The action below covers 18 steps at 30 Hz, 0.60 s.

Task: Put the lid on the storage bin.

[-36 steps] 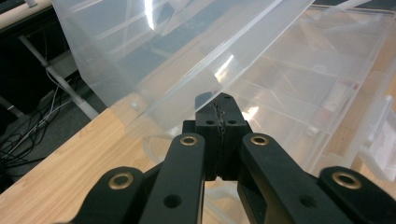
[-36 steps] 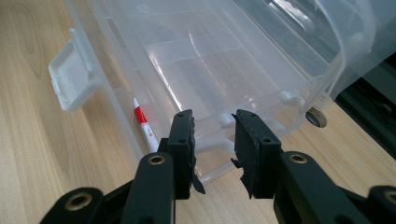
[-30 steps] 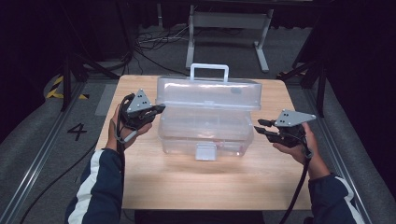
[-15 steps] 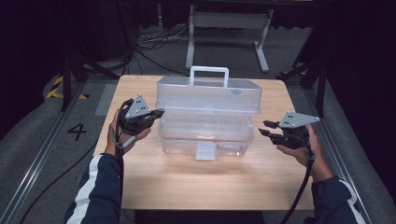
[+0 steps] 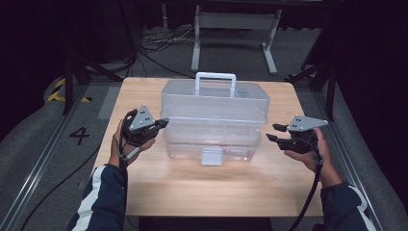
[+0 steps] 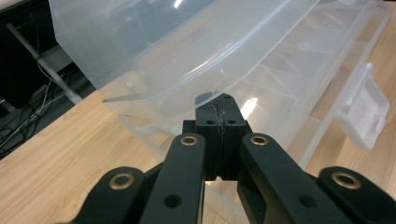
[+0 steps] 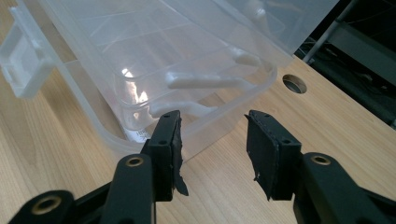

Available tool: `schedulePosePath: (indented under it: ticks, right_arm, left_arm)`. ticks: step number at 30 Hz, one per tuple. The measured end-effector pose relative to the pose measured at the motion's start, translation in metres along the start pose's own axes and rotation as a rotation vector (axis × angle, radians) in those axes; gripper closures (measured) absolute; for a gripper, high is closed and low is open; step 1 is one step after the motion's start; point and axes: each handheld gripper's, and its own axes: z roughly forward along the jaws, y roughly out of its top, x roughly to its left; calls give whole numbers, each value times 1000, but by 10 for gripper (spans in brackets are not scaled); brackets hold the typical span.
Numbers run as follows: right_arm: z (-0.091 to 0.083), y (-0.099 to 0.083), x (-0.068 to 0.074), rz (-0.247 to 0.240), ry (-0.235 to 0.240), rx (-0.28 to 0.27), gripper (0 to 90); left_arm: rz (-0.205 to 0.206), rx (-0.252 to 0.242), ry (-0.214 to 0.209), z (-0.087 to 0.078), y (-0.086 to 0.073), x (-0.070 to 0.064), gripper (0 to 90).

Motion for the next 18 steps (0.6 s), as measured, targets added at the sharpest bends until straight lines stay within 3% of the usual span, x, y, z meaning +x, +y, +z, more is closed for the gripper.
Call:
schedulePosePath:
  ticks: [13,18]
  right_arm:
    - [2,-4,-1,22,13,12,537]
    - [5,-5,0,19,19,24,529]
  left_arm:
    - [-4,23,-2,-4,-9,-6,899]
    - [30,63,1,-7,-10,-9,900]
